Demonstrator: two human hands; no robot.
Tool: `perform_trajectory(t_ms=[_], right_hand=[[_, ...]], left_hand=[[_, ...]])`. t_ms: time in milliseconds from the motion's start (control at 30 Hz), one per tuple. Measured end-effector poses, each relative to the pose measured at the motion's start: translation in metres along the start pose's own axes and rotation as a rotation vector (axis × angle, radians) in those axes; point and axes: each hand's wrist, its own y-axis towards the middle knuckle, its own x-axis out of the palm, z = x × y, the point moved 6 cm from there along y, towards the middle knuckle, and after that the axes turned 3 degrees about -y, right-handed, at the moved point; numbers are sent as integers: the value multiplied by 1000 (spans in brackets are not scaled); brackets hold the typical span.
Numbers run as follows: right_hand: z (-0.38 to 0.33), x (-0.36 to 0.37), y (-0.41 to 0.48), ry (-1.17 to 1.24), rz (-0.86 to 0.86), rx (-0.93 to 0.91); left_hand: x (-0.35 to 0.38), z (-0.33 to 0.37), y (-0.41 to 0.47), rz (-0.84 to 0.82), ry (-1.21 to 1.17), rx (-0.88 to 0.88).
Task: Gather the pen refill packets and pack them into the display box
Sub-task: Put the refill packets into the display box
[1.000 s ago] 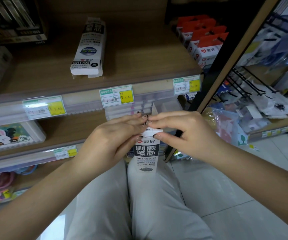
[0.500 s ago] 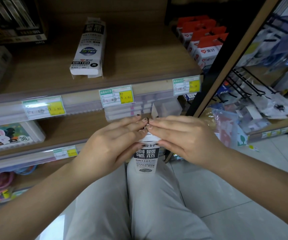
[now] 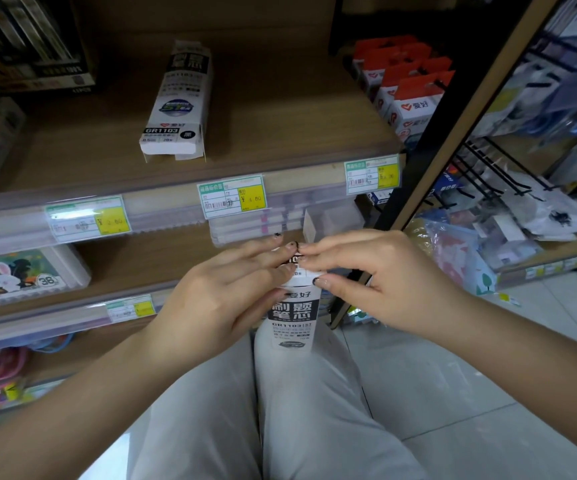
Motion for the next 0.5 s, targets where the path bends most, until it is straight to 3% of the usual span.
perform_trajectory(t_ms=[300,500], right_hand=[[-5,14,-17,-307,149,-252],[-13,17,-16,-366,179,-272]], left_hand=[[-2,3,-3,-24,36,48],[-3,3,-3,-33,57,64]])
